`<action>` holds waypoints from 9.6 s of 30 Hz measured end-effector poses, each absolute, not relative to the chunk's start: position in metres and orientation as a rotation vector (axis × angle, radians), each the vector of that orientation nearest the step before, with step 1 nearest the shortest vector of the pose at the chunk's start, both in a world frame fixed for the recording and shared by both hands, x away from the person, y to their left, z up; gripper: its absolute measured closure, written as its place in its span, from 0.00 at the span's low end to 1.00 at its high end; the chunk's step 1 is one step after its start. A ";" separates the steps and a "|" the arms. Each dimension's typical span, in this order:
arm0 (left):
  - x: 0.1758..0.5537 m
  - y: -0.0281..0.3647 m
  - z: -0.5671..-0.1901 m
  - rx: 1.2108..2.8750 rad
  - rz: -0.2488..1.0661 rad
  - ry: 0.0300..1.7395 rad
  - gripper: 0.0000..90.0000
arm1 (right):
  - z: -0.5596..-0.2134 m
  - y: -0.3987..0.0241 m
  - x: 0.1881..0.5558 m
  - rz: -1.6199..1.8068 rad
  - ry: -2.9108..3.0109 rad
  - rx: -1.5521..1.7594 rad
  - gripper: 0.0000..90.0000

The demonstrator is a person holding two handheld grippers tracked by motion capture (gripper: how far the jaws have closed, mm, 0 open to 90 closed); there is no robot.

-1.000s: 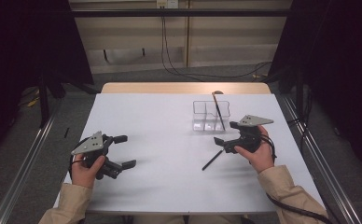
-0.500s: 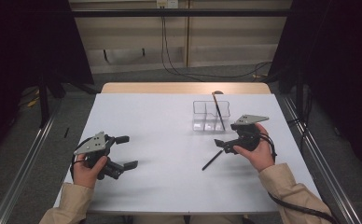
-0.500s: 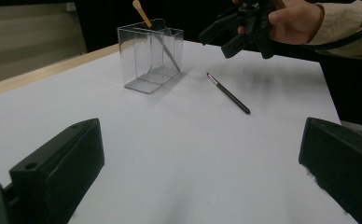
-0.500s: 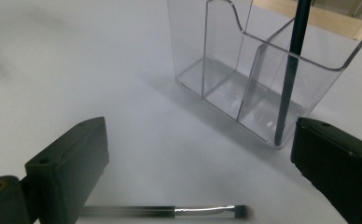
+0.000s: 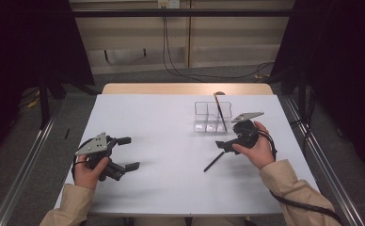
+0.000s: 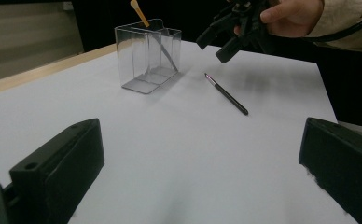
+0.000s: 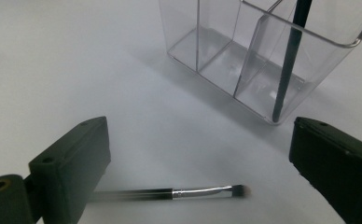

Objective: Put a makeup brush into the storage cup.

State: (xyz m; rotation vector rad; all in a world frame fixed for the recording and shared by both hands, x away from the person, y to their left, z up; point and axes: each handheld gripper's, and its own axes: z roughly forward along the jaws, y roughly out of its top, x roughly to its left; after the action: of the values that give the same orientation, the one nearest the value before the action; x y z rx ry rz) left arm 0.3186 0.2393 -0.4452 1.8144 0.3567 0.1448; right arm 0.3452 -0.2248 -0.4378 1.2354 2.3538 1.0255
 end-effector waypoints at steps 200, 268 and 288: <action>0.321 0.238 -0.450 1.841 0.119 0.351 0.01 | -0.440 -0.209 0.348 0.767 2.490 1.489 0.94; 0.321 0.239 -0.451 1.831 0.117 0.361 0.01 | -0.400 -0.236 0.330 1.549 1.846 1.283 0.94; 0.321 0.239 -0.450 1.834 0.122 0.358 0.00 | -0.381 -0.236 0.339 1.601 1.754 1.227 0.94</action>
State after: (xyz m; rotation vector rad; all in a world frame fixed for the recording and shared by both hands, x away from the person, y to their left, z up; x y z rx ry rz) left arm 0.3209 0.2393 -0.4499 1.8337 0.3578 0.1219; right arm 0.3387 -0.2356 -0.3806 1.2271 1.7542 1.6011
